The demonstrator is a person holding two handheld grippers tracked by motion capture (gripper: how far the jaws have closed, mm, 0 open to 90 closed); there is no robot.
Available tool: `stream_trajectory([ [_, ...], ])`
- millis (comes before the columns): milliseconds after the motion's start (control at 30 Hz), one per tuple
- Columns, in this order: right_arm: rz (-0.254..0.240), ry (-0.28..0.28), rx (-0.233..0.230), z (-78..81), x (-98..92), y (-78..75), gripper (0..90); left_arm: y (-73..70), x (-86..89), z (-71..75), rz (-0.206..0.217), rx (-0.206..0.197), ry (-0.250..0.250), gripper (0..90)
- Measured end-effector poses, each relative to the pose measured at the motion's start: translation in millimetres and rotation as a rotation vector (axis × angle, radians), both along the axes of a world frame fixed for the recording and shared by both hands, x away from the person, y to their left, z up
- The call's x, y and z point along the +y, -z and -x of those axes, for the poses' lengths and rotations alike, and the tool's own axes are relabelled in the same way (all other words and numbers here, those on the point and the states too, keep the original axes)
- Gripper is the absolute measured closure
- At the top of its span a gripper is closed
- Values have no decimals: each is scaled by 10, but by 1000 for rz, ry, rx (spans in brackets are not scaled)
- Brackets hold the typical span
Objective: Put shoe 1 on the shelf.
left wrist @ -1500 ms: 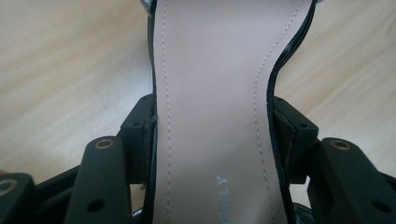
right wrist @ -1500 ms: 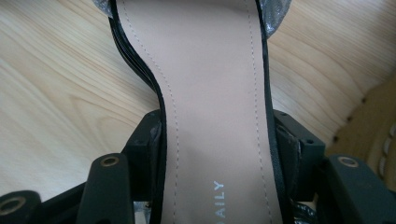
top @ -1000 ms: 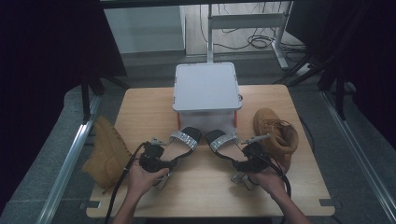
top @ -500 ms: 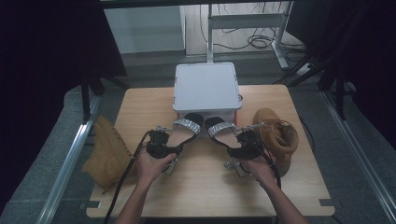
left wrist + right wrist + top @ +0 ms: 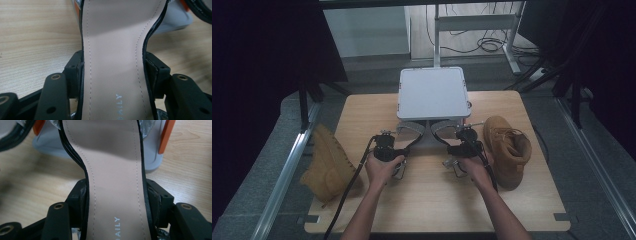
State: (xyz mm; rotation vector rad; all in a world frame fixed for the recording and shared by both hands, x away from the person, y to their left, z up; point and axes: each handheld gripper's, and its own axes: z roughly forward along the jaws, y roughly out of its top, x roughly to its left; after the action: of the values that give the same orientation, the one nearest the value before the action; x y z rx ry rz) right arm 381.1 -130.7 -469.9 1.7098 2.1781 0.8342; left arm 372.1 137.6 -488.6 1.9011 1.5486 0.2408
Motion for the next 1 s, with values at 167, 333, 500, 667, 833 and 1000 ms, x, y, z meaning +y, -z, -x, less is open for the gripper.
stream_trajectory([
  [167, -12, 19, 0, -61, 68, 18, 427, 5, -5, -26, 20, -7, -9, 424],
  [333, -18, 32, 3, -81, 68, 32, 427, 14, 10, -55, 18, -4, -22, 424],
  [500, -25, 36, 1, -83, 50, 37, 427, 16, 9, -57, 32, -4, -12, 425],
  [667, -51, 39, 6, -81, 39, 40, 427, 12, 12, -58, 40, -3, -12, 424],
  [833, -67, 15, 1, -83, 44, 54, 427, -20, 5, -69, 33, -10, -7, 425],
  [1000, -103, 26, 1, -88, 32, 84, 427, -115, -79, -88, 59, -21, 13, 424],
])
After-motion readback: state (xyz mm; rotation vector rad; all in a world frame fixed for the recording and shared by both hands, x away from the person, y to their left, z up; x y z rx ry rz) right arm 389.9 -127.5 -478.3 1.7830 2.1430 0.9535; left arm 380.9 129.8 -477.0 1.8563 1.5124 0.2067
